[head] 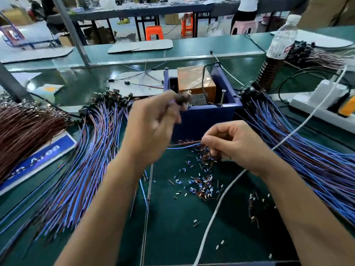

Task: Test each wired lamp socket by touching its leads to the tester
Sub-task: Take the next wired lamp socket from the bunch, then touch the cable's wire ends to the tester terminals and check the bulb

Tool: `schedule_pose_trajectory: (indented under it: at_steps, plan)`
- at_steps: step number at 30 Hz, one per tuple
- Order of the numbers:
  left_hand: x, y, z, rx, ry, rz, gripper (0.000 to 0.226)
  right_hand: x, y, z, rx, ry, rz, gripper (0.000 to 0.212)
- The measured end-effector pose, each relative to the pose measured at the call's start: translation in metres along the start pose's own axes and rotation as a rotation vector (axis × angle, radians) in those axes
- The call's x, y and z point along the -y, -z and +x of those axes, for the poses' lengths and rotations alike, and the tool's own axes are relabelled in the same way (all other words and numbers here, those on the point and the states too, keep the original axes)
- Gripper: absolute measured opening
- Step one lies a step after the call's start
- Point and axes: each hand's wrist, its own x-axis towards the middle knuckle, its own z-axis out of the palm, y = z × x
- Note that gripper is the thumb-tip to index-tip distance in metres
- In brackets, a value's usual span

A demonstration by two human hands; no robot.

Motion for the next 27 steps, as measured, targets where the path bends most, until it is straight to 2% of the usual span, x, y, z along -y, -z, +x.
schedule_pose_trajectory:
  at_steps: [2, 5, 8, 11, 14, 18, 20, 23, 27]
  plan:
    - [-0.006, -0.032, -0.003, 0.179, -0.137, 0.231, 0.024, -0.004, 0.009, -0.004, -0.027, 0.054, 0.033, 0.018]
    - [-0.006, -0.057, -0.01, 0.351, -0.082, 0.268, 0.028, -0.01, 0.015, -0.008, -0.068, 0.084, 0.112, 0.022]
    - [0.008, -0.059, -0.017, 0.27, -0.092, 0.263, 0.018, -0.017, 0.019, -0.007, -0.153, 0.034, 0.091, 0.009]
    - [0.025, -0.052, -0.018, 0.168, -0.083, 0.272, 0.022, -0.024, 0.021, -0.004, -0.24, -0.007, 0.111, 0.012]
    - [0.029, -0.055, -0.022, 0.196, -0.065, 0.201, 0.028, -0.026, 0.014, -0.004, -0.222, 0.051, 0.104, 0.01]
    - [0.023, -0.069, -0.027, 0.268, -0.062, 0.088, 0.021, -0.025, 0.004, -0.004, -0.216, 0.127, 0.148, 0.009]
    - [0.025, -0.072, -0.028, 0.265, -0.013, 0.048, 0.017, -0.023, 0.004, -0.005, -0.225, 0.105, 0.169, 0.01]
    - [0.028, -0.068, -0.028, 0.229, -0.038, 0.044, 0.007, -0.021, 0.005, -0.006, -0.233, 0.053, 0.2, 0.013]
    - [0.03, -0.063, -0.025, 0.139, -0.038, 0.11, 0.013, -0.024, 0.01, -0.004, -0.298, -0.01, 0.259, 0.021]
